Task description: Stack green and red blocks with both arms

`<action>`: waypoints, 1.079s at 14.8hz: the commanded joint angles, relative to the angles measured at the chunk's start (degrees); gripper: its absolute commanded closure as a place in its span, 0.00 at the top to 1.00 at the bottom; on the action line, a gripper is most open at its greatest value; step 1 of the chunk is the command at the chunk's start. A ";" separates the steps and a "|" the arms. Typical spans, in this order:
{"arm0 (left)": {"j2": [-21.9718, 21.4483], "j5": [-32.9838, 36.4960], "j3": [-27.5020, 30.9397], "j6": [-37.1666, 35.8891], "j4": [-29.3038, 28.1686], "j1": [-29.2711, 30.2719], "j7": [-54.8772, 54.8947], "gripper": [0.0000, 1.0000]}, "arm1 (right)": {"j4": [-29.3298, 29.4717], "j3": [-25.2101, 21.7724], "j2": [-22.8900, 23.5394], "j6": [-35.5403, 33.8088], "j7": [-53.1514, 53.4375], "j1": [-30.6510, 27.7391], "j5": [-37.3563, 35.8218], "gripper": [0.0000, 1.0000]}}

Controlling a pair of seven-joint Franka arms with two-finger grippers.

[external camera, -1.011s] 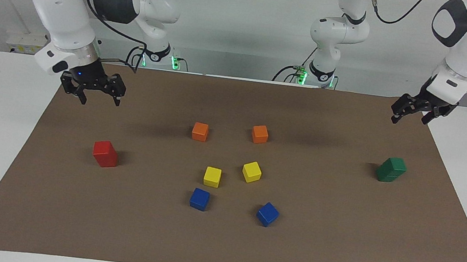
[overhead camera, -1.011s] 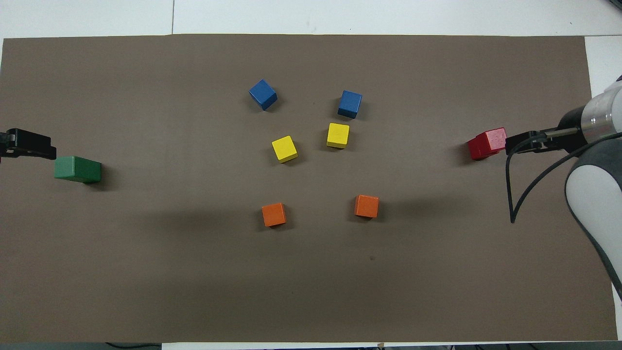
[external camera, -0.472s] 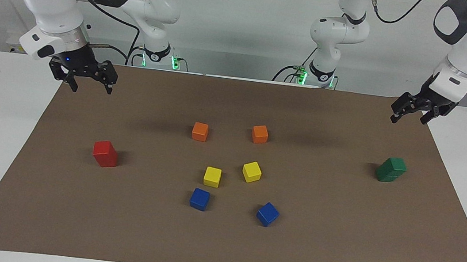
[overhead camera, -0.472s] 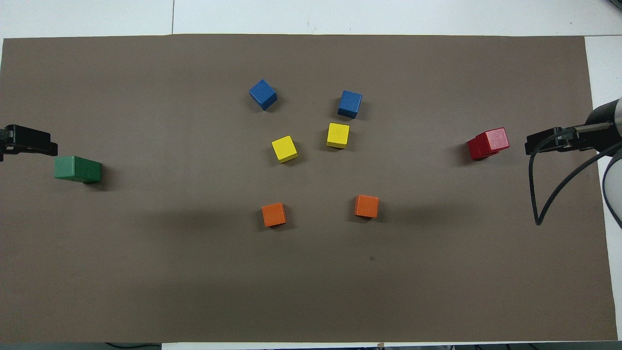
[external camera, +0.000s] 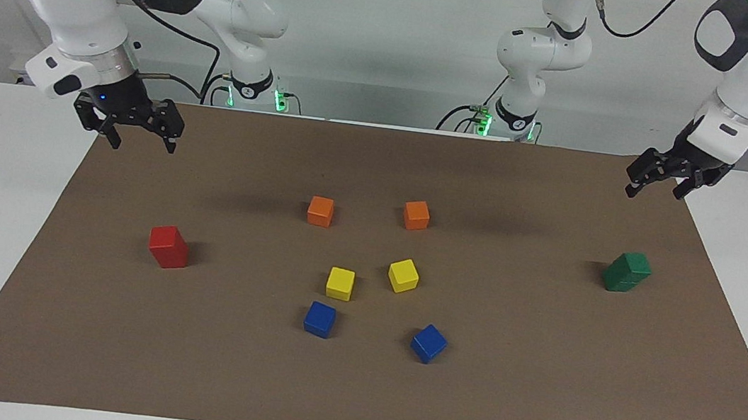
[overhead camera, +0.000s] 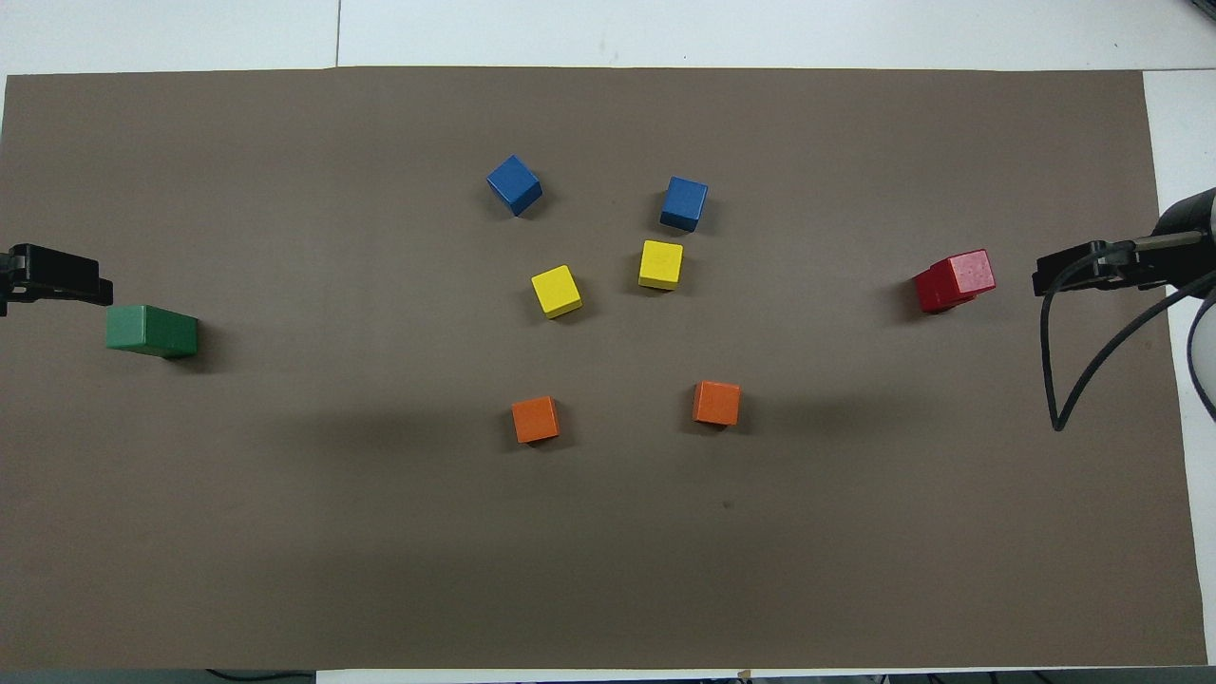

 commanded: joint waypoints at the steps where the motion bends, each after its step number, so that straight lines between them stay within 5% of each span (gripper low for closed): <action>1: -0.72 -0.55 0.50 -1.03 -0.11 -0.51 -0.67 1.00 | 2.19 0.53 0.75 0.41 -0.87 -0.93 -0.21 1.00; 7: -0.72 -0.55 0.41 -1.03 -0.11 -0.60 -0.76 1.00 | 2.63 0.09 0.75 -0.46 -1.48 -0.15 0.05 1.00; 11: -0.72 -0.55 0.32 -1.03 -0.11 -0.60 -0.76 1.00 | 2.81 -11.68 0.75 -0.46 -1.48 10.75 0.05 1.00; 16: -1.33 -0.46 0.15 -1.03 -0.46 0.11 -0.76 1.00 | 2.90 -11.25 0.75 -0.64 -1.57 9.18 0.14 1.00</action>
